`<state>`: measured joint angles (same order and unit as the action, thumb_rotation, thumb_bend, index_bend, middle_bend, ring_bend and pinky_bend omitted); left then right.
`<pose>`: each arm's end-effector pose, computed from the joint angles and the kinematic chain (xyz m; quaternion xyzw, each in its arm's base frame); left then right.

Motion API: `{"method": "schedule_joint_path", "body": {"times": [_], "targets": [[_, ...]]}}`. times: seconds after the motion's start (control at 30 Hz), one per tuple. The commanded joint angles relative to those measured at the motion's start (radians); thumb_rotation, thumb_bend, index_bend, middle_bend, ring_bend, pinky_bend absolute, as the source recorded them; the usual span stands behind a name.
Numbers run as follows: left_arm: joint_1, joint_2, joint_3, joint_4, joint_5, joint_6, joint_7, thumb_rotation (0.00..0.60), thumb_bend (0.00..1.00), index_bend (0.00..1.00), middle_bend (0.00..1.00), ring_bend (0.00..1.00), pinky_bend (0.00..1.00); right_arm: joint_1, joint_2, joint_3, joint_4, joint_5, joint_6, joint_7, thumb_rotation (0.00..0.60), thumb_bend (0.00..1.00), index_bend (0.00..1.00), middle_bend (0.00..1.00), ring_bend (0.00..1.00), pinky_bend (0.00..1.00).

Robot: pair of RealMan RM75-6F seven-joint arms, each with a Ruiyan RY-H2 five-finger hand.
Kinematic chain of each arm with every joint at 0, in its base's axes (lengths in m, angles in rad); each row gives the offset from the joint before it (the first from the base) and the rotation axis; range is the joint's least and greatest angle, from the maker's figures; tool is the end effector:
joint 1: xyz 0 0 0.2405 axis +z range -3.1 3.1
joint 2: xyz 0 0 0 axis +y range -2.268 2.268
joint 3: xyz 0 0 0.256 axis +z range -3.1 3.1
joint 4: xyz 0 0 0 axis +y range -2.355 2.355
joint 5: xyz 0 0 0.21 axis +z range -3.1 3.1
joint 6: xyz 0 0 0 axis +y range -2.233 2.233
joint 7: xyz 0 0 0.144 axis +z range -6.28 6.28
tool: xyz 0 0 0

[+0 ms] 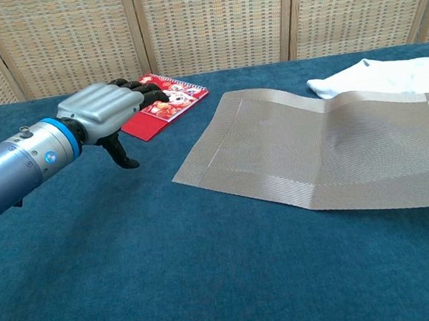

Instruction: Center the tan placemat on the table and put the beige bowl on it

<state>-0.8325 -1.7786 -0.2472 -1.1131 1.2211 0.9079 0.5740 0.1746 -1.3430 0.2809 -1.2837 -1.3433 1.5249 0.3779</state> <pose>-0.1265 0.3838 -0.0591 -0.7908 -0.2107 -0.3194 0.4778 -0.3351 -0.2517 0.1712 0.4236 -0.3925 0.5586 0.5954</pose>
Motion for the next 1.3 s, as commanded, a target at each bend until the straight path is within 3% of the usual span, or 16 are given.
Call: {"method": "schedule_joint_path", "body": {"times": [0.03, 1.1, 1.2, 1.3], "targets": [[-0.018, -0.027, 0.006, 0.026, -0.012, -0.013, 0.006, 0.6, 0.16, 0.09, 0.0, 0.0, 0.0, 0.0, 0.0, 0.001, 0.001, -0.001, 0.001, 0.003, 0.6, 0.25, 0.18, 0.0, 0.0, 0.0], [-0.138, -0.225, 0.027, 0.25, -0.05, -0.067, 0.068, 0.6, 0.19, 0.09, 0.0, 0.0, 0.0, -0.009, 0.006, 0.023, -0.001, 0.006, 0.004, 0.078, 0.6, 0.25, 0.2, 0.0, 0.0, 0.0], [-0.144, -0.244, 0.03, 0.275, -0.051, -0.069, 0.074, 0.6, 0.25, 0.09, 0.0, 0.0, 0.0, -0.009, 0.005, 0.026, 0.0, 0.009, 0.005, 0.087, 0.6, 0.25, 0.2, 0.0, 0.0, 0.0], [-0.147, -0.258, 0.03, 0.293, -0.046, -0.063, 0.066, 0.6, 0.39, 0.1, 0.0, 0.0, 0.0, -0.009, 0.005, 0.027, 0.0, 0.007, 0.006, 0.089, 0.6, 0.25, 0.2, 0.0, 0.0, 0.0]]}}
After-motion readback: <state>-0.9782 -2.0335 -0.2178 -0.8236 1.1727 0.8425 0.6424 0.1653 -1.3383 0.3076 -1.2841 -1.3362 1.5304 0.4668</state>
